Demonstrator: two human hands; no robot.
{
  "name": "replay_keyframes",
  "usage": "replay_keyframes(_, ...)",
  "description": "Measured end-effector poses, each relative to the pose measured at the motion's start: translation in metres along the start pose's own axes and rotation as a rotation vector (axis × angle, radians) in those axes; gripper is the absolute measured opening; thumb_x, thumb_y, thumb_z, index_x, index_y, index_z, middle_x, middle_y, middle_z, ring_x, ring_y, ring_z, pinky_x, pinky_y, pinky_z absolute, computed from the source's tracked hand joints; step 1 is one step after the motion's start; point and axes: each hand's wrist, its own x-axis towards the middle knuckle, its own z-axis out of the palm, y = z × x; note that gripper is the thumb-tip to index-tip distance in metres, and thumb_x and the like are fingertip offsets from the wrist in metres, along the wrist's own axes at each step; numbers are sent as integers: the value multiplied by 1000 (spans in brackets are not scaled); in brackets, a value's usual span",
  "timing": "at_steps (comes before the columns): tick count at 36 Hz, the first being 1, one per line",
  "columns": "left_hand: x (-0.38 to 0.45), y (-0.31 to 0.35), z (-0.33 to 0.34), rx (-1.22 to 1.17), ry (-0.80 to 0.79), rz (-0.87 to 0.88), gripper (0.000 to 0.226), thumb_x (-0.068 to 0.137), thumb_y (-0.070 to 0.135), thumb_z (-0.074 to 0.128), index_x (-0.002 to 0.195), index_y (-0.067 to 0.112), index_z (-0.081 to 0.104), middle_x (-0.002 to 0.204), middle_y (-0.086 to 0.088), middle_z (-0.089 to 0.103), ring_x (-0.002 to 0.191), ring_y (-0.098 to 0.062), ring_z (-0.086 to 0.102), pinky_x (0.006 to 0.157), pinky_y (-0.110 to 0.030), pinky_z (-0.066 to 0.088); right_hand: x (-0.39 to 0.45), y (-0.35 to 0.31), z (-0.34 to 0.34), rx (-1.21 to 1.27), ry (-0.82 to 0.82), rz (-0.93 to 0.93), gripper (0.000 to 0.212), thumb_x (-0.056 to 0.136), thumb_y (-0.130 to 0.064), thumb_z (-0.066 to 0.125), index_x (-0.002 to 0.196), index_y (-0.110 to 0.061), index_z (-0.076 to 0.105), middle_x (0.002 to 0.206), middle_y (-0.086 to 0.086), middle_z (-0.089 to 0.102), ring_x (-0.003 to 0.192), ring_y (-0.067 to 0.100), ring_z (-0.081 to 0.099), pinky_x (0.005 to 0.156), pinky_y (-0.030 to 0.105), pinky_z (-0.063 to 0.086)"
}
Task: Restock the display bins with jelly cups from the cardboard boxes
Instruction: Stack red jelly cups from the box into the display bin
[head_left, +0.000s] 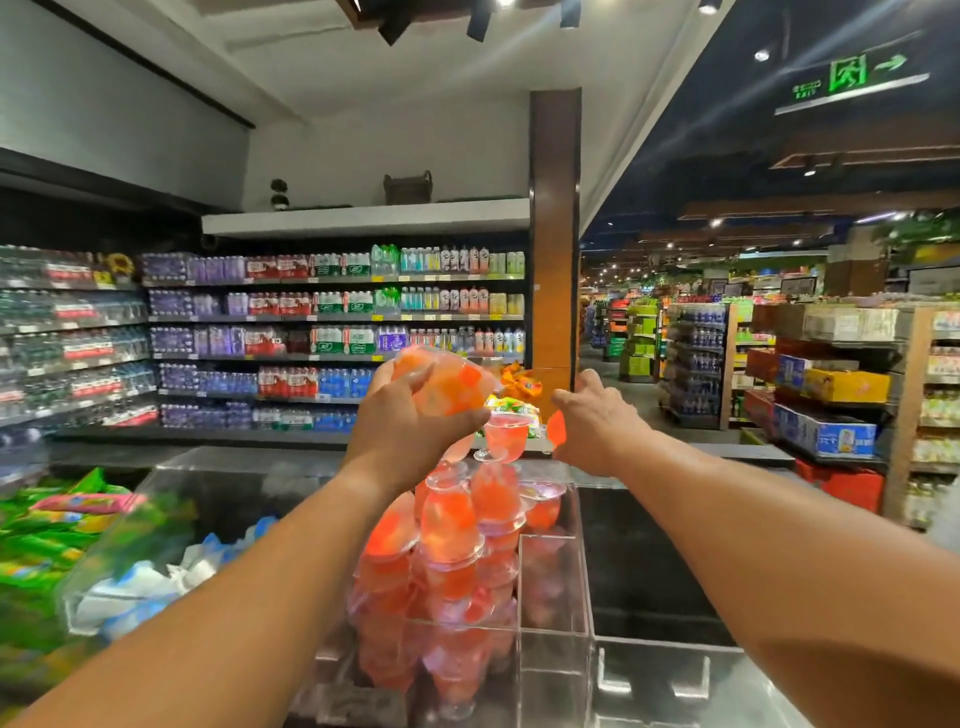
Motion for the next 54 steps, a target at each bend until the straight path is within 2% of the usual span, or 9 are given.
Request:
replay_keyframes(8, 17, 10, 22, 6, 12, -3, 92, 74, 56, 83, 151, 22, 45, 163, 2, 26, 145, -22, 34, 112, -38, 33, 27, 6, 7, 171, -114, 39, 99, 79, -40, 84, 149, -13, 19, 138, 16, 42, 125, 39, 45, 101, 47, 43)
replay_keyframes(14, 24, 11, 28, 5, 16, 25, 91, 75, 55, 83, 150, 20, 46, 160, 0, 32, 141, -22, 38, 104, -31, 33, 40, 6, 27, 139, -127, 48, 69, 79, -34, 82, 138, -28, 46, 128, 9, 45, 117, 33, 45, 90, 42, 46)
replay_keyframes(22, 31, 6, 27, -19, 12, 34, 89, 75, 52, 83, 150, 21, 46, 161, 0, 30, 141, -21, 37, 101, -28, 31, 48, 2, 42, 230, -85, 120, 76, 78, -28, 82, 139, -15, 38, 122, 9, 57, 114, 31, 49, 84, 38, 45)
replay_keyframes(30, 32, 1, 27, -26, 1, 34, 90, 74, 55, 83, 150, 22, 46, 162, 1, 29, 143, -22, 36, 110, -35, 33, 45, 2, 47, 248, -52, 133, 98, 76, -38, 87, 150, -14, 27, 139, 10, 49, 128, 31, 43, 105, 41, 41)
replay_keyframes(40, 27, 2, 22, -43, -5, 67, 89, 73, 56, 83, 147, 22, 50, 158, 0, 36, 140, -22, 40, 113, -39, 38, 40, 0, 51, 222, -10, 155, 96, 81, -36, 83, 153, -12, 24, 139, 13, 51, 126, 32, 45, 102, 40, 42)
replay_keyframes(43, 26, 0, 20, -47, -12, 67, 90, 71, 60, 84, 147, 24, 50, 159, -1, 35, 142, -23, 39, 115, -45, 37, 35, -2, 51, 192, -57, 157, 109, 81, -39, 83, 159, -15, 11, 151, 14, 39, 136, 35, 38, 109, 43, 38)
replay_keyframes(47, 24, -1, 18, -65, -35, 72, 97, 65, 67, 81, 147, 24, 50, 158, 0, 36, 142, -23, 39, 115, -46, 38, 24, -3, 44, 164, -40, 195, 110, 82, -35, 81, 159, -27, 4, 167, 7, 1, 152, 37, 7, 118, 52, 26)
replay_keyframes(50, 23, 2, 23, -78, -39, 85, 91, 70, 59, 84, 147, 23, 50, 157, 0, 35, 140, -23, 40, 113, -40, 38, 8, -3, 20, 344, 102, 123, 83, 88, -30, 70, 157, -26, 23, 161, 3, 25, 145, 27, 25, 114, 45, 33)
replay_keyframes(54, 20, 19, 36, -47, -54, 91, 97, 62, 68, 83, 143, 23, 55, 155, -3, 38, 138, -26, 43, 111, -43, 42, -15, -11, -23, 1020, 31, 80, 63, 81, -19, 65, 142, -23, 47, 118, 5, 66, 101, 24, 66, 88, 43, 55)
